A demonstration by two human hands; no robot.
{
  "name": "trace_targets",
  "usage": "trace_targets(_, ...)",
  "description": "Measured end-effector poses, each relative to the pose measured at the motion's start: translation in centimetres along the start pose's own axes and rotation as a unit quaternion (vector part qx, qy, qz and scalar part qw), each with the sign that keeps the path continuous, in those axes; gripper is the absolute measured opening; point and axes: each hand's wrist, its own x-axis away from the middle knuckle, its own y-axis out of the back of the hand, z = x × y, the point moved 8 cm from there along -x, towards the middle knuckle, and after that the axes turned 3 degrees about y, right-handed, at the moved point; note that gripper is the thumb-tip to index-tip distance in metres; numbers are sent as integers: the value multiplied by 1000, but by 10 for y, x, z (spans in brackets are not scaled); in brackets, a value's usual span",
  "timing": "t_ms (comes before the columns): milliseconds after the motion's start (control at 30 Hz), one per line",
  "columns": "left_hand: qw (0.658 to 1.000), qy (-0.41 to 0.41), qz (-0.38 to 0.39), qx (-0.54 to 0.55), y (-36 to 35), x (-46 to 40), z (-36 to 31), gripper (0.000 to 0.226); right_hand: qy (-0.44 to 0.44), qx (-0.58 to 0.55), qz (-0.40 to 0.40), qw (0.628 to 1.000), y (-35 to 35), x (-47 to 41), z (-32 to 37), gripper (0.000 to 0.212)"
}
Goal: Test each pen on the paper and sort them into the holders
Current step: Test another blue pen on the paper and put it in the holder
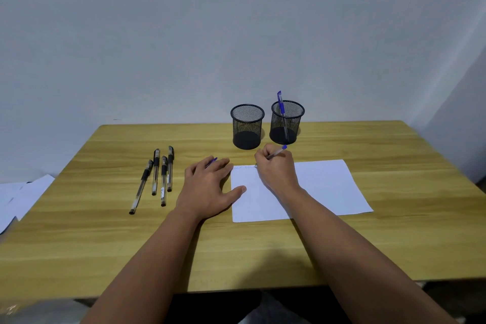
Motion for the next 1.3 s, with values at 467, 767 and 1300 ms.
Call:
trace_targets(467,1000,-1,-1,5,-1,1,-1,81,-108,-122,-15,987,3,-9,-11,38)
trace_targets(767,984,38,-128,122,34,0,16,53,-33,-208,-46,977,31,-9,46,39)
trace_targets(1300,986,85,-58,135,52,-6,15,19,-80,-178,92,976,32,27,57,11)
